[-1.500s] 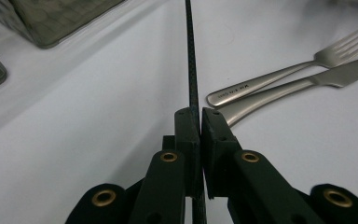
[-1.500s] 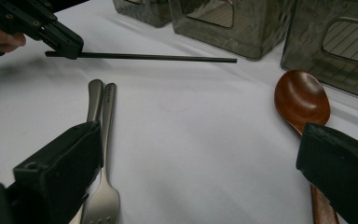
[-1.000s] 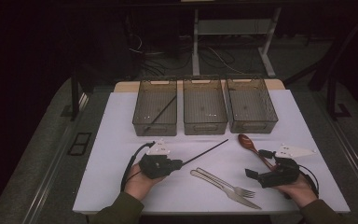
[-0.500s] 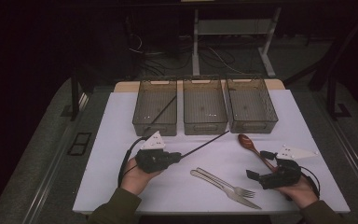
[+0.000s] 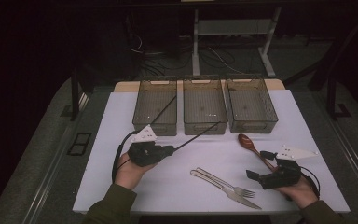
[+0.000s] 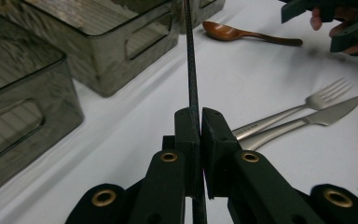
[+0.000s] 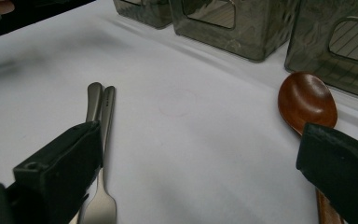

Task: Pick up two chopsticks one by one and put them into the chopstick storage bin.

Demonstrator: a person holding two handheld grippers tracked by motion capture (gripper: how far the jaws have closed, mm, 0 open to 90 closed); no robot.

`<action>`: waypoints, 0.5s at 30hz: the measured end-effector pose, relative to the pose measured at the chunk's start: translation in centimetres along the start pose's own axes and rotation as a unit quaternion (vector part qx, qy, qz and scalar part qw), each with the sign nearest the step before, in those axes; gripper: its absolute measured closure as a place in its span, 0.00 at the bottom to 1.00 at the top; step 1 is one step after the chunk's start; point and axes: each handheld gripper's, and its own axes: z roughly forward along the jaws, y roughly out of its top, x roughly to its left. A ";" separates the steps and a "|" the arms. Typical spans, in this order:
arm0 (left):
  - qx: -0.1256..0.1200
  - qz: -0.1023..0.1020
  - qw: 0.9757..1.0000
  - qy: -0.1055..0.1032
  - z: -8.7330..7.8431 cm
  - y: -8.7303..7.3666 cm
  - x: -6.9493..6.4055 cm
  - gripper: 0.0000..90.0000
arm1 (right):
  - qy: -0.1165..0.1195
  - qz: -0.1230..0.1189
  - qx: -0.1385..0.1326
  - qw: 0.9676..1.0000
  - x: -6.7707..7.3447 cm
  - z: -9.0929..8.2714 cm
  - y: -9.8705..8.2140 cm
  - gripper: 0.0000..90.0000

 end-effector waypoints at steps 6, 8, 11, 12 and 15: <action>0.002 -0.008 1.000 0.015 -0.6 0.2 0.9 0.95 | 0.000 0.001 -0.001 1.000 0.0 0.0 0.0 0.01; 0.004 -0.007 1.000 0.021 -0.8 0.4 1.2 0.95 | -0.001 0.001 -0.002 1.000 -0.1 0.0 0.0 0.01; 0.005 -0.007 1.000 0.028 -1.1 0.8 1.8 0.95 | -0.001 0.002 -0.002 1.000 -0.1 0.0 0.0 0.01; 0.003 -0.009 1.000 0.029 -1.2 1.0 1.9 0.95 | -0.001 0.001 -0.001 1.000 -0.1 -0.1 0.0 0.01; 0.003 -0.008 0.999 0.037 -1.4 1.6 2.4 0.95 | -0.002 0.002 -0.002 1.000 -0.1 -0.1 0.0 0.01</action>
